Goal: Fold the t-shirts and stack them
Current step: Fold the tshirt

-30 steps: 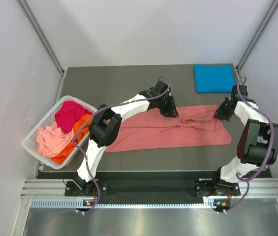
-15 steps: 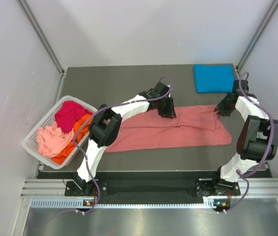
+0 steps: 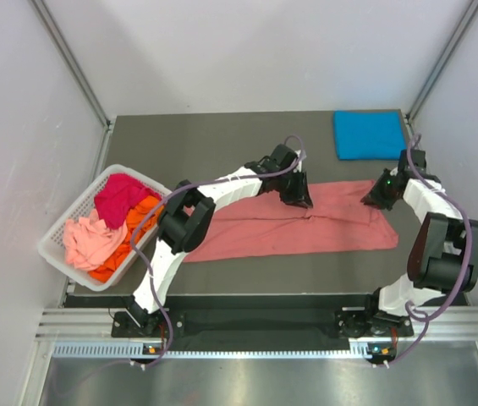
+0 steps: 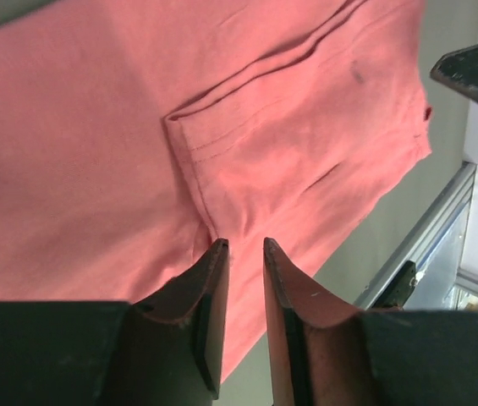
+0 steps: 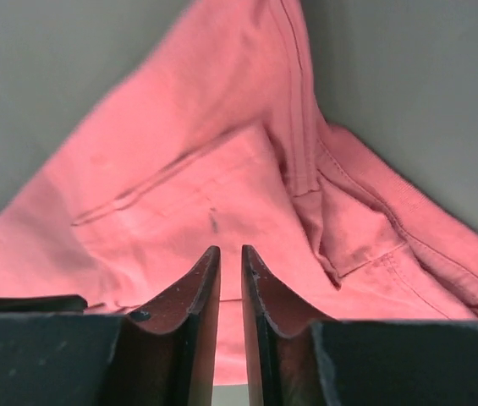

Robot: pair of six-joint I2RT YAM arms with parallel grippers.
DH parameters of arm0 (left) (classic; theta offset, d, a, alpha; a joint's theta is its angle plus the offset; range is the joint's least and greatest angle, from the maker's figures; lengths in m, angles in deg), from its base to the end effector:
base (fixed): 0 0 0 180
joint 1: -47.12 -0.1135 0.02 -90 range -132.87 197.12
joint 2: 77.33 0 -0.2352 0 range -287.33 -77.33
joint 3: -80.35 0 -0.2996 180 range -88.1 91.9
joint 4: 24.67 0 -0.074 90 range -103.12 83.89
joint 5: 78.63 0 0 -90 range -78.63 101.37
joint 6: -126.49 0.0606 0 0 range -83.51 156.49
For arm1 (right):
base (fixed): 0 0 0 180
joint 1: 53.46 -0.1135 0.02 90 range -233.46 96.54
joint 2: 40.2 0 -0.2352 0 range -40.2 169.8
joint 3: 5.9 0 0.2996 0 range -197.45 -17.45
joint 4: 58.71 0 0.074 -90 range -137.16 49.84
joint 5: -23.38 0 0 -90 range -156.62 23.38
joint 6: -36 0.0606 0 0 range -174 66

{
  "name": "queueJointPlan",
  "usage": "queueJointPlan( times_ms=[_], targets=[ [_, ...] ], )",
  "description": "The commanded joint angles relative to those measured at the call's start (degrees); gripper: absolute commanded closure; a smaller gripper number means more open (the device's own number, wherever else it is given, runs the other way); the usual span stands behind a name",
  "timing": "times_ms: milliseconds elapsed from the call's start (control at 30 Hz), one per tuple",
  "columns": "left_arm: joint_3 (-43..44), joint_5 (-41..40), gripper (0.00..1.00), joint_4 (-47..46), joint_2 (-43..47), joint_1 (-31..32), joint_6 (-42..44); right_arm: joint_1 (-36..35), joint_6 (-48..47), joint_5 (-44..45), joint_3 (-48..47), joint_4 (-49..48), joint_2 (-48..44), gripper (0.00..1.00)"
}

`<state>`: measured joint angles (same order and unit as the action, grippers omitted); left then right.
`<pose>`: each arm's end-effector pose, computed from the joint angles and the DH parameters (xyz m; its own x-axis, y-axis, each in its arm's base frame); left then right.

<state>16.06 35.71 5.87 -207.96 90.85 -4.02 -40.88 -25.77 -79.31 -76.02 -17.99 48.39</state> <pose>0.3825 -0.4005 0.1228 -0.9364 0.0767 -0.3425 0.3031 0.6687 -0.6790 0.3607 -0.0668 0.1394 -0.6900 0.6268 -0.3620 0.4870 0.7720 0.4085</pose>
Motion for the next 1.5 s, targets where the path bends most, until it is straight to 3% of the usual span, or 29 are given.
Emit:
queueJointPlan(
  times_ms=[0, 167, 333, 567, 833, 967, 1200, 1467],
  targets=[
    [-0.2, 1.0, 0.73, -2.3, -2.4, 0.4, -1.2, -0.6, -1.1, -2.2, 2.7, -2.6, 2.6, 0.84],
    [-8.2, -4.2, 0.73, -4.6, -1.4, 0.7, -2.9, -0.3, -1.2, 5.2, 5.4, -4.6, 4.3, 0.86],
    [-7.7, -11.6, 0.76, 3.2, -0.9, 0.7, -1.8, -0.4, -1.8, 8.6, 5.6, -4.9, 3.3, 0.86],
    [-6.0, -11.2, 0.75, 5.8, 3.4, 0.7, -0.9, -0.4, -3.5, 9.4, 3.0, -1.8, 0.4, 0.85],
    [-2.6, -6.8, 0.73, 10.2, 7.7, -1.4, 0.9, -0.5, -2.0, 2.3, -1.3, 0.1, -3.6, 0.77],
    [0.3, -9.7, 0.73, 18.0, 6.3, -4.9, 4.2, -0.3, -4.5, 4.5, -8.5, 0.9, 0.9, 0.73],
    [-3.0, -9.3, 0.74, 18.8, 5.7, -13.7, 5.6, 0.1, -8.8, 8.5, -17.0, 1.0, 9.8, 0.69],
    [-4.2, -13.2, 0.74, 21.4, 3.4, -17.7, 6.8, 0.8, -13.3, 5.3, -23.1, -0.3, 19.1, 0.73]
  ],
)
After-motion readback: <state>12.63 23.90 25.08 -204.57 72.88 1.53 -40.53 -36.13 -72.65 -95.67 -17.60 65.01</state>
